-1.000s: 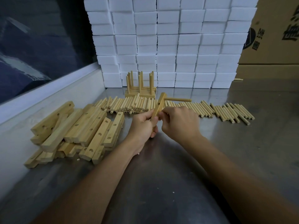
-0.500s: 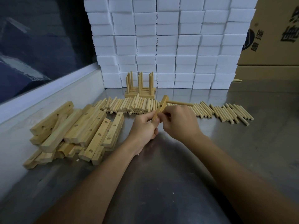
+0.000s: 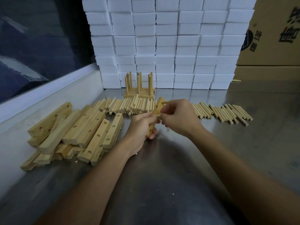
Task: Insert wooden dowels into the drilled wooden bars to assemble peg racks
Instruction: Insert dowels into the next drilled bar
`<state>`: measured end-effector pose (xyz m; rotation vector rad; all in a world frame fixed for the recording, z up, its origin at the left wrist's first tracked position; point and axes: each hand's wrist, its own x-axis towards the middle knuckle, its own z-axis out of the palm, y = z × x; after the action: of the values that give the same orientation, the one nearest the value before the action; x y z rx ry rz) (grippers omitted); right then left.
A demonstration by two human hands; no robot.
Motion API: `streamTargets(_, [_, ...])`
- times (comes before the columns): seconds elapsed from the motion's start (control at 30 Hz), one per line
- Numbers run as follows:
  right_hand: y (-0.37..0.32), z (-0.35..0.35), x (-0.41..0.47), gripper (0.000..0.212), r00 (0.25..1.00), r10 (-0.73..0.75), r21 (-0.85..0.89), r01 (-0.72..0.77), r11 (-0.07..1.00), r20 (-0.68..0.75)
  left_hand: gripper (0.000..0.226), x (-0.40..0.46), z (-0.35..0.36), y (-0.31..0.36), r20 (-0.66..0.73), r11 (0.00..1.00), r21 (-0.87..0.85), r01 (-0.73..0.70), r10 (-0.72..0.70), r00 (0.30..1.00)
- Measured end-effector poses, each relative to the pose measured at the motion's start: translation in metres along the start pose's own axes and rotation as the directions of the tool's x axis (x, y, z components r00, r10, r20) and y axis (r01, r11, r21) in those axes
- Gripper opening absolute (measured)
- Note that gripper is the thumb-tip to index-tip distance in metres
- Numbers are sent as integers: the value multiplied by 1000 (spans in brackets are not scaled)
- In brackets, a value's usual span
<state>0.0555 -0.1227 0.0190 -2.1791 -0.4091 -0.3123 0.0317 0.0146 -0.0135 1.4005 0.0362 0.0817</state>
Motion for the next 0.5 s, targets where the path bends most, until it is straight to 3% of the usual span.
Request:
streamTargets(0.17, [-9, -10, 2, 7, 986, 130, 315, -158, 936, 109, 28, 1, -2, 5, -40, 988, -135, 67, -73, 997])
streamTargets(0.5, [-1, 5, -2, 17, 988, 150, 449, -124, 885, -23, 27, 1, -5, 7, 40, 959, -251, 130, -124, 991])
